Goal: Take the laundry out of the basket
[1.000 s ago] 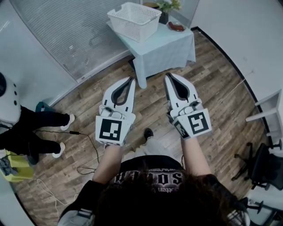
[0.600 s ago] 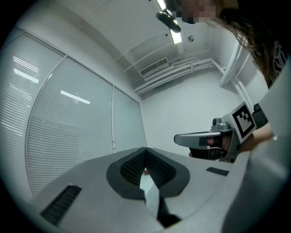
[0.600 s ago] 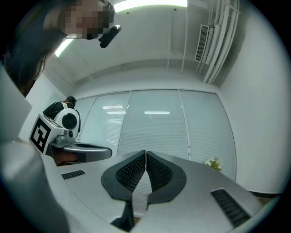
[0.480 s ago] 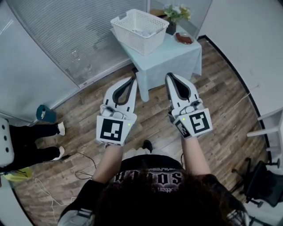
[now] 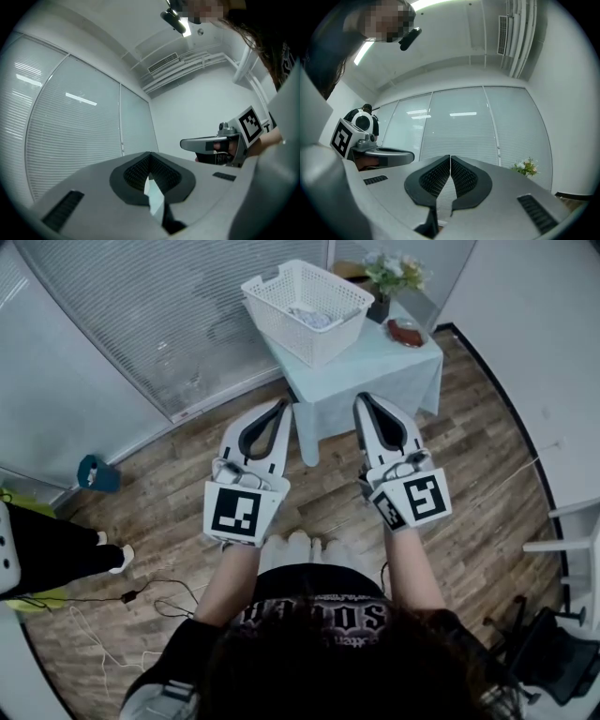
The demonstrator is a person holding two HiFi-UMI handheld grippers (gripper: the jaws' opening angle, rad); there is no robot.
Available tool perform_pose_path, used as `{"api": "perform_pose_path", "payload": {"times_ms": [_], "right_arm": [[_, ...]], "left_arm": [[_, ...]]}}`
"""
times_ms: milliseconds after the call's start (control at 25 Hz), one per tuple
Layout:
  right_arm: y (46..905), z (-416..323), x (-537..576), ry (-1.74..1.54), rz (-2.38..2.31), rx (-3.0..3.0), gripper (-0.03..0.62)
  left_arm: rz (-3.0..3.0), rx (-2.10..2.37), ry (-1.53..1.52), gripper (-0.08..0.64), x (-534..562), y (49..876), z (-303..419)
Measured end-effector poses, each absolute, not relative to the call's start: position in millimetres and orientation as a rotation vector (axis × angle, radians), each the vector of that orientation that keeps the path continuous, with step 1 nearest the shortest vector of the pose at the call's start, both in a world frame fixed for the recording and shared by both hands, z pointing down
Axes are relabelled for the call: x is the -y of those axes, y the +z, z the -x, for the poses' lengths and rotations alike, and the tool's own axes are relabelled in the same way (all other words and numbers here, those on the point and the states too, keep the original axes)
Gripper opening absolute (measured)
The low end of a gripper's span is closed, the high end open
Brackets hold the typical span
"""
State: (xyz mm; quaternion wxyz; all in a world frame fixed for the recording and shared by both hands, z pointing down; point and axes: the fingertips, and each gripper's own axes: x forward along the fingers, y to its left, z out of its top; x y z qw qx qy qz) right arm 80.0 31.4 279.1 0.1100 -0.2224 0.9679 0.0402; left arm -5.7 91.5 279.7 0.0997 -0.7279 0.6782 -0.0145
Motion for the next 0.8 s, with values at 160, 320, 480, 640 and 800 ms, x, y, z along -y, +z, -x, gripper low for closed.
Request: {"api": "perform_pose_path", "payload": {"times_ms": [160,320,480,640,800], "right_arm": [[282.1,-68.5,-14.5,0.111,0.649,-2.851,0.029],[287.8,-50.4,3.4,0.101,0.646,-2.866,0.029],[287.1,-27.1,27.5,0.108,0.659,-2.859,0.029],[285.4,-0.5,55.9,0.118,0.674,-2.863,0.029],[288.3,29.8,91.1,0.117,0.695,-2.870,0.029]], "left_arm": [[2.142,-2.024,-0.045,-0.002,-76.1,282.4,20.4],[2.149,-2.032,-0.052,-0.002,-57.8,288.3,39.2],[2.160,-2.006,-0.043,-0.002,-30.9,288.4,62.5],[2.174,-1.982,-0.039,-0.002,-0.7,285.1,88.3],[2.194,-1.983,-0.022,-0.002,32.7,289.8,121.7]]}}
